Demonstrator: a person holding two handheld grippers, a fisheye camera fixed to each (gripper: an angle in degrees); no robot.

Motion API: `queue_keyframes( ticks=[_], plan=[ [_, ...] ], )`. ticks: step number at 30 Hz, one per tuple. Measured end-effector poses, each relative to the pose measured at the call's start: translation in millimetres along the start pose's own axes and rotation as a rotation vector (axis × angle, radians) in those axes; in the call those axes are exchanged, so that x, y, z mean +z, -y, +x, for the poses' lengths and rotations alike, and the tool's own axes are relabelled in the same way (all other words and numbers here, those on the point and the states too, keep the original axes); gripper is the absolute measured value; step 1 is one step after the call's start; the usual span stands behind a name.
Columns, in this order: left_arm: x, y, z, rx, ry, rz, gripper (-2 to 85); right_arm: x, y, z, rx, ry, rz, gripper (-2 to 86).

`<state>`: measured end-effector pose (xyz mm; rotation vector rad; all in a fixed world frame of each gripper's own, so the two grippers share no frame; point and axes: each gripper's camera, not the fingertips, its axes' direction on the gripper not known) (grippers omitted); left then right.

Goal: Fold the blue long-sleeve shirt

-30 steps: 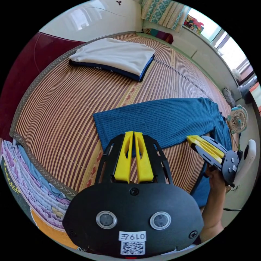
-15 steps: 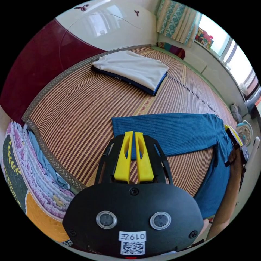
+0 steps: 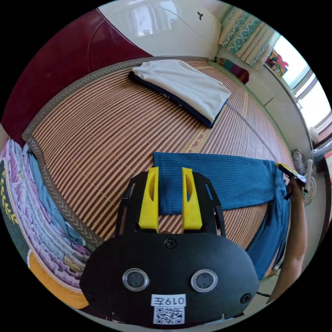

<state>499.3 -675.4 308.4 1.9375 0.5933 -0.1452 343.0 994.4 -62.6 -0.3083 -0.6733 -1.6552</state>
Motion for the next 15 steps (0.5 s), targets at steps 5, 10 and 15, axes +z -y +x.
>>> queue_keyframes(
  ticks=[5,10,15],
  plan=[
    [5.7,4.3,3.3,0.027,0.085,-0.016,4.9,8.6,9.3,0.1,0.004,-0.005,-0.052,4.3],
    [7.3,6.2,7.8,0.083,0.154,-0.015,2.1,2.8,14.1,-5.6,-0.025,-0.066,-0.038,0.5],
    [6.0,8.4,6.2,0.117,0.184,-0.026,1.5,-2.6,22.4,-0.6,0.002,-0.114,-0.034,-0.3]
  ],
)
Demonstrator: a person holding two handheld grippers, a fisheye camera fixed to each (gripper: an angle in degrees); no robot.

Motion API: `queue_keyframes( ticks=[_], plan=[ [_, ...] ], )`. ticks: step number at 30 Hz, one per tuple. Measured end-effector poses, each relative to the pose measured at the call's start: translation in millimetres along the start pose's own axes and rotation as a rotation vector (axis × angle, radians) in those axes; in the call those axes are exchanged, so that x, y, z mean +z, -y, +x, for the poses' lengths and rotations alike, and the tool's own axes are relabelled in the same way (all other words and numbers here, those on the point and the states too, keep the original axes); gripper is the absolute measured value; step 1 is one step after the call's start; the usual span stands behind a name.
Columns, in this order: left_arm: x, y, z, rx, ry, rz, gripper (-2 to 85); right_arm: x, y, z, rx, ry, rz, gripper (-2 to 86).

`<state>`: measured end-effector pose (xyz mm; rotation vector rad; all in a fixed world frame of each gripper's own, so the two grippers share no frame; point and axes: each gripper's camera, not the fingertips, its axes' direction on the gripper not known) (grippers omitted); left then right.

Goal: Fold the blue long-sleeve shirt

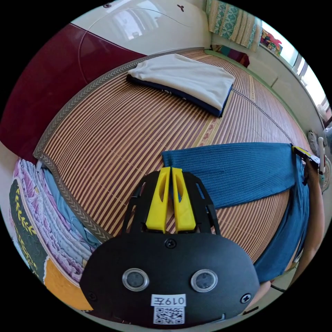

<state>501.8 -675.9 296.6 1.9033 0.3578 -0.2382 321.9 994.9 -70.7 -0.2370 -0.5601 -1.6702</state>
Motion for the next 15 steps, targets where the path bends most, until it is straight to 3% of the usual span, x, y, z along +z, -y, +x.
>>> queue_keyframes(
  ticks=[9,15],
  plan=[
    [-3.7,5.1,-6.3,0.006,-0.012,0.008,2.6,-4.1,0.6,6.6,0.016,-0.001,0.017,5.6],
    [-37.1,-2.2,-24.9,0.029,-0.281,0.101,6.4,-50.0,-14.8,27.4,0.032,0.118,0.148,9.1]
  ],
)
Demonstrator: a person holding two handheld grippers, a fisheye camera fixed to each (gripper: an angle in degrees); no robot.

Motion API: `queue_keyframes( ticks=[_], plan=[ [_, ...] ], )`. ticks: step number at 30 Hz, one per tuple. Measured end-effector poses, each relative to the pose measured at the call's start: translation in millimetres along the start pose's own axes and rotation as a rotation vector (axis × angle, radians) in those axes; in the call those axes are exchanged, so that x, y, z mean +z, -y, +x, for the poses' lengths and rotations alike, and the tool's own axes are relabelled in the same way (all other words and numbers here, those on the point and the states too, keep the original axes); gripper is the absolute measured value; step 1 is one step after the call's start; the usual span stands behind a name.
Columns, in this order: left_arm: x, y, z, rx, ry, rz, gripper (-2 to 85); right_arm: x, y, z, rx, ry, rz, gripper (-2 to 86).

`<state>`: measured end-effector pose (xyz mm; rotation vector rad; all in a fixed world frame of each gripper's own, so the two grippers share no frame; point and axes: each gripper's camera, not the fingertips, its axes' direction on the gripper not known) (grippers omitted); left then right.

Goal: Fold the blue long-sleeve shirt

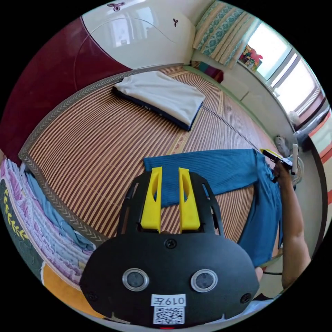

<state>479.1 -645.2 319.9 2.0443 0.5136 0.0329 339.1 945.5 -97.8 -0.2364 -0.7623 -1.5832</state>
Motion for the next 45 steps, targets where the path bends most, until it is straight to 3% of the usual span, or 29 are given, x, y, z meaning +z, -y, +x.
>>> queue_keyframes(
  ticks=[7,14,25,32,39,45],
  plan=[
    [13.2,-13.3,-0.6,0.088,0.075,-0.197,9.4,-5.7,-39.9,-3.7,-0.021,0.086,-0.115,8.0],
    [22.9,-11.7,-7.3,0.033,0.095,-0.203,7.5,12.1,-38.4,-14.4,0.040,0.089,-0.147,6.3],
    [28.6,-8.2,3.5,0.132,0.092,-0.243,3.1,30.2,-40.0,-32.0,-0.009,0.012,-0.178,-0.1],
    [25.4,-8.7,10.7,0.088,0.109,-0.249,8.4,28.3,-48.5,-34.9,-0.013,0.068,-0.145,6.4],
    [-8.5,-11.0,45.2,0.105,0.158,-0.056,7.6,-22.2,-85.8,-51.6,-0.038,0.130,0.016,8.2],
    [39.6,-9.9,96.3,0.225,0.310,-0.214,6.2,-21.4,-128.8,-136.0,-0.235,-0.011,0.004,12.4]
  ],
)
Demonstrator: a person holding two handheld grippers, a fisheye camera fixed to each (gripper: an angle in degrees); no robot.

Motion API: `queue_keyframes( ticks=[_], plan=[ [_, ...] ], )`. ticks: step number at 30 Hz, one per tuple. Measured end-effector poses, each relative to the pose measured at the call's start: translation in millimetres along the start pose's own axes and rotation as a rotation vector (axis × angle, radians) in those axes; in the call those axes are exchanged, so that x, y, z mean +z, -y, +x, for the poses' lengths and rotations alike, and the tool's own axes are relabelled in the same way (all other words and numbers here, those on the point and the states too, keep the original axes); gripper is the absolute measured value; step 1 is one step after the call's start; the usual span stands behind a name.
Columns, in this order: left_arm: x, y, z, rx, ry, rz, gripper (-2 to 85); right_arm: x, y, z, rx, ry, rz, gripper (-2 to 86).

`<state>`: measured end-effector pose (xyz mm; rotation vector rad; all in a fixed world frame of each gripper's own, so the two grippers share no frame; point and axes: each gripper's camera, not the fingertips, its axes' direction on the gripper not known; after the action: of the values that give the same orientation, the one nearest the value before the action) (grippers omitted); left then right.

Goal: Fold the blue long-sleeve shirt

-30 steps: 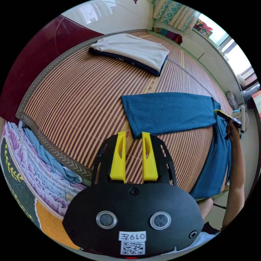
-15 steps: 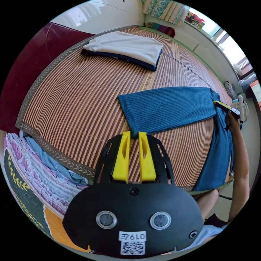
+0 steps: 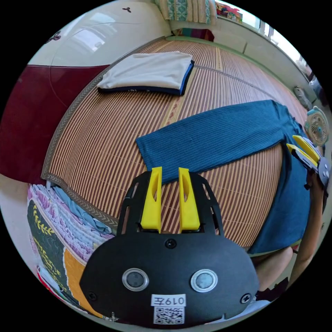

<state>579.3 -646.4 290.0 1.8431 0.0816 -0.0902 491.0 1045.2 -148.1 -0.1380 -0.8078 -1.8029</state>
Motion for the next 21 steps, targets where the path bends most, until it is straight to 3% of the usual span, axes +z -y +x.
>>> queue_keyframes(
  ticks=[5,10,14,21],
  plan=[
    [14.1,2.4,1.6,-0.021,-0.014,-0.045,6.6,18.6,-10.5,-58.7,-0.139,-0.260,0.011,11.6],
    [14.9,0.5,2.2,-0.039,-0.046,-0.035,6.7,48.8,3.9,-75.9,-0.244,-0.369,-0.042,9.3],
    [15.7,2.9,5.2,-0.052,-0.039,-0.031,6.7,68.7,8.7,-78.4,-0.241,-0.408,-0.062,2.1],
    [15.9,8.7,14.3,-0.078,0.084,-0.015,6.5,82.3,24.4,-37.9,0.099,-0.138,-0.064,1.0]
  ],
)
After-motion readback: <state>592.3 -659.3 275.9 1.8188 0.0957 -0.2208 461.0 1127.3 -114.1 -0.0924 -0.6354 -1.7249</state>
